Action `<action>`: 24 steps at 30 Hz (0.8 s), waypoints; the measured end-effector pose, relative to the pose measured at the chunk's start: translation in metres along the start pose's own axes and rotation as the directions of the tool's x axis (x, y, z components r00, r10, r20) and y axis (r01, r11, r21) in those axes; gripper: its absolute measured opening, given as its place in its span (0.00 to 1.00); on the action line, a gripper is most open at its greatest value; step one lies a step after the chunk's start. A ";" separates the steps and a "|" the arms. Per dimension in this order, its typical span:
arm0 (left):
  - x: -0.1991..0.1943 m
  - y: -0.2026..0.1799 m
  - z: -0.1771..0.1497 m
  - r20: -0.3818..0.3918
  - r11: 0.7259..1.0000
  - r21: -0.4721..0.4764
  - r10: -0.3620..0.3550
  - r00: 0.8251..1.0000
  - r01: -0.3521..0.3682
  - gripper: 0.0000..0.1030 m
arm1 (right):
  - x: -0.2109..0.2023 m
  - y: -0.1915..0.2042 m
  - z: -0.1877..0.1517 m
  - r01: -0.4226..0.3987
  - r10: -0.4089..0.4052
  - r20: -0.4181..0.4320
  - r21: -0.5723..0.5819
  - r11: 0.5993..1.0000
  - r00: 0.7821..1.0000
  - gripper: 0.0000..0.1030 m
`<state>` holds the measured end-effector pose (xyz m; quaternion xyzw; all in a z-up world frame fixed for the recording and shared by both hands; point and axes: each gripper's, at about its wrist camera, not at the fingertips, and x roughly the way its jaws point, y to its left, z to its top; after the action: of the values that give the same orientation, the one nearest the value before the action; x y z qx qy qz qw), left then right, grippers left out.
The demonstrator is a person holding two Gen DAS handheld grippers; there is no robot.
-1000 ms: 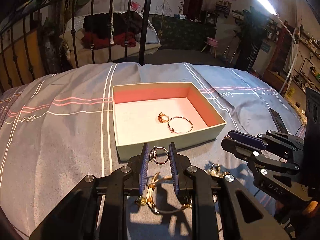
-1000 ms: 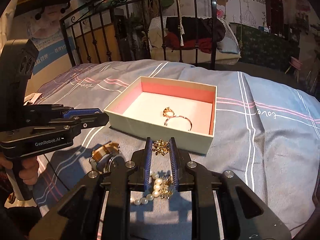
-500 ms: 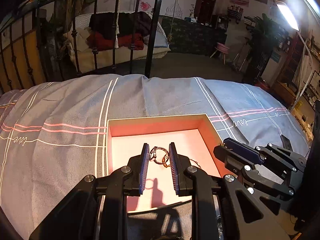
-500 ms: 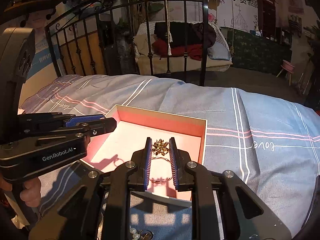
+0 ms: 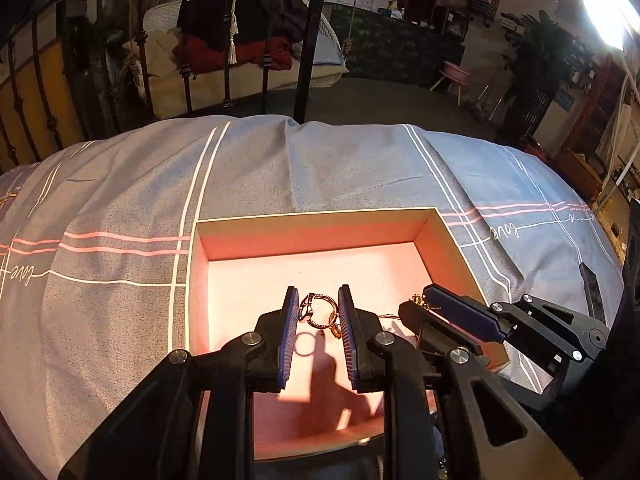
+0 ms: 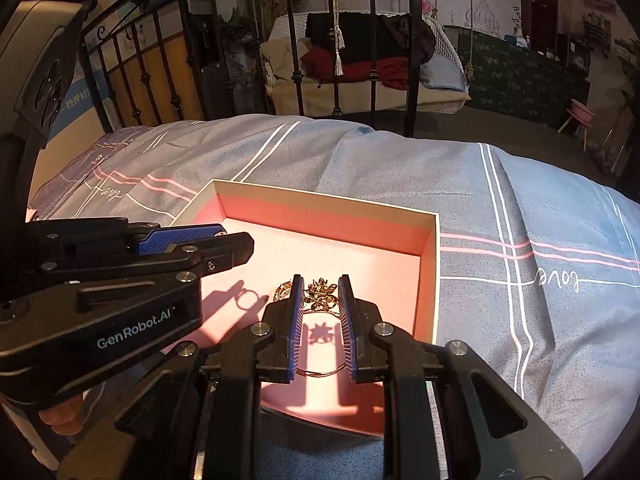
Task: Organize jewelry
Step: 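Carry ring and charm into the box and open both tools, then move both tools back to the watch and pearl bracelet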
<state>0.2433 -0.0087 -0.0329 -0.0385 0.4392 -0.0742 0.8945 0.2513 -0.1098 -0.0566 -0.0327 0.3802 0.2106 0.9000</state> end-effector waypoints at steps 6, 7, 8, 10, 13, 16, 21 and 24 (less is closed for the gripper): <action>0.011 0.004 -0.001 -0.031 1.000 -0.012 0.005 0.999 -0.006 0.19 | 0.008 0.001 -0.005 -0.008 0.007 -0.029 -0.012 1.000 1.000 0.18; 0.013 0.004 -0.002 -0.039 1.000 -0.013 0.005 0.999 -0.005 0.19 | 0.009 0.002 -0.006 -0.008 0.007 -0.036 -0.016 1.000 0.999 0.18; 0.015 0.004 -0.001 -0.045 1.000 -0.015 0.004 0.999 -0.005 0.19 | 0.011 0.002 -0.007 -0.009 0.008 -0.043 -0.018 1.000 0.999 0.18; 0.018 0.004 -0.001 -0.058 1.000 -0.019 0.002 0.998 -0.003 0.19 | 0.013 0.002 -0.008 -0.011 0.009 -0.051 -0.021 1.000 0.999 0.18; 0.019 0.005 -0.001 -0.064 1.000 -0.026 -0.004 0.998 0.002 0.19 | 0.015 0.005 -0.010 -0.014 0.012 -0.065 -0.031 0.999 0.998 0.18; 0.017 0.005 0.001 -0.065 1.000 -0.028 -0.007 0.998 0.005 0.20 | 0.014 0.008 -0.012 -0.018 0.015 -0.067 -0.041 0.999 0.998 0.18; 0.001 0.007 0.002 -0.027 0.999 -0.054 -0.001 1.000 -0.001 0.64 | 0.002 0.011 -0.013 0.004 -0.005 -0.030 -0.039 0.999 1.000 0.71; -0.018 0.009 0.004 0.014 0.999 -0.053 -0.001 1.000 0.002 0.66 | -0.015 0.010 -0.012 0.026 -0.026 0.018 -0.037 0.999 1.000 0.73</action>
<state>0.2363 0.0035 -0.0180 -0.0628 0.4349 -0.0629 0.8961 0.2298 -0.1085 -0.0533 -0.0526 0.3680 0.2062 0.9052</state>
